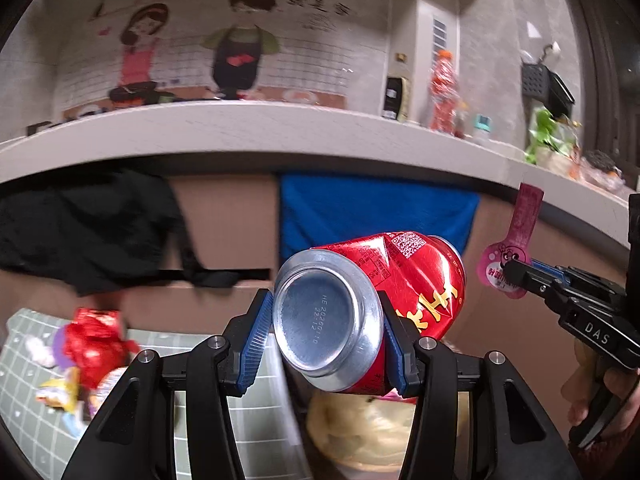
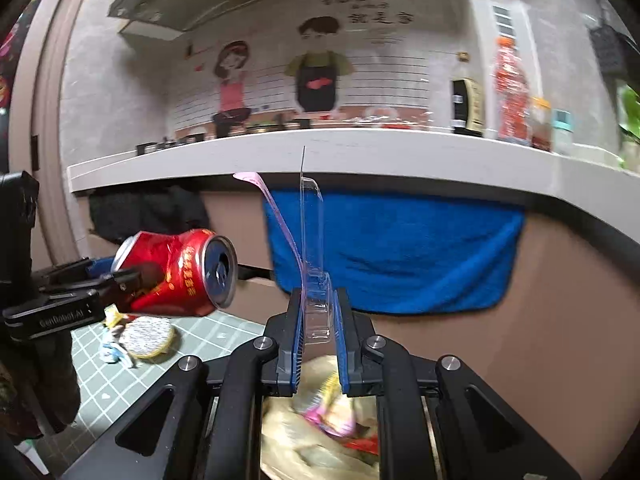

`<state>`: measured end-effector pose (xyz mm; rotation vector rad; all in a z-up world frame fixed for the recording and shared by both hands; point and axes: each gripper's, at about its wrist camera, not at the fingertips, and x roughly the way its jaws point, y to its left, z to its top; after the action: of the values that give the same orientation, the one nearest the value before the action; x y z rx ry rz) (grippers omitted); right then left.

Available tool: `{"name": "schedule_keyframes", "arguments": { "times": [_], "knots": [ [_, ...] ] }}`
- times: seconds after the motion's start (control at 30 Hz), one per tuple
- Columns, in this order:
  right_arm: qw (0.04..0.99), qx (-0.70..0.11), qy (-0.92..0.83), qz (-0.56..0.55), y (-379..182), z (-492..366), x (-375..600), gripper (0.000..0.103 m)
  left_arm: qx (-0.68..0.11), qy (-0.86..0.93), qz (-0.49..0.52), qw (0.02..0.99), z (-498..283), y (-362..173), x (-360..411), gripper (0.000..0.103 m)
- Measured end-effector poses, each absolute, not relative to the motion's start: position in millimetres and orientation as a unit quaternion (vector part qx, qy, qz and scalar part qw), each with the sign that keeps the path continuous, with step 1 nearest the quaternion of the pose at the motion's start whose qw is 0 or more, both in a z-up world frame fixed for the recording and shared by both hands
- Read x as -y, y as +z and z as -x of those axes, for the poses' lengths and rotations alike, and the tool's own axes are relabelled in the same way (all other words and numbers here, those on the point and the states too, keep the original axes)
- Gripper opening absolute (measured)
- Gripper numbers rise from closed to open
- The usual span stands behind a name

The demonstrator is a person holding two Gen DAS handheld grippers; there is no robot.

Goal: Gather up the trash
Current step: 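Carry the can and pink toy over the bin and open both grippers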

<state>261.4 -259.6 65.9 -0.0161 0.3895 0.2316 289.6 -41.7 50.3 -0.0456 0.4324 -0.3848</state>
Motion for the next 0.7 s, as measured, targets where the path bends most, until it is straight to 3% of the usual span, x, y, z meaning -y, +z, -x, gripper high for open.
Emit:
{"name": "schedule_keyframes", "arguments": {
  "times": [0.7],
  "knots": [
    [0.962, -0.251, 0.105, -0.033, 8.8, -279.0, 299.1, 0.013, -0.280, -0.205, 0.006, 0.938, -319.3, -8.5, 95.7, 0.051]
  ]
}}
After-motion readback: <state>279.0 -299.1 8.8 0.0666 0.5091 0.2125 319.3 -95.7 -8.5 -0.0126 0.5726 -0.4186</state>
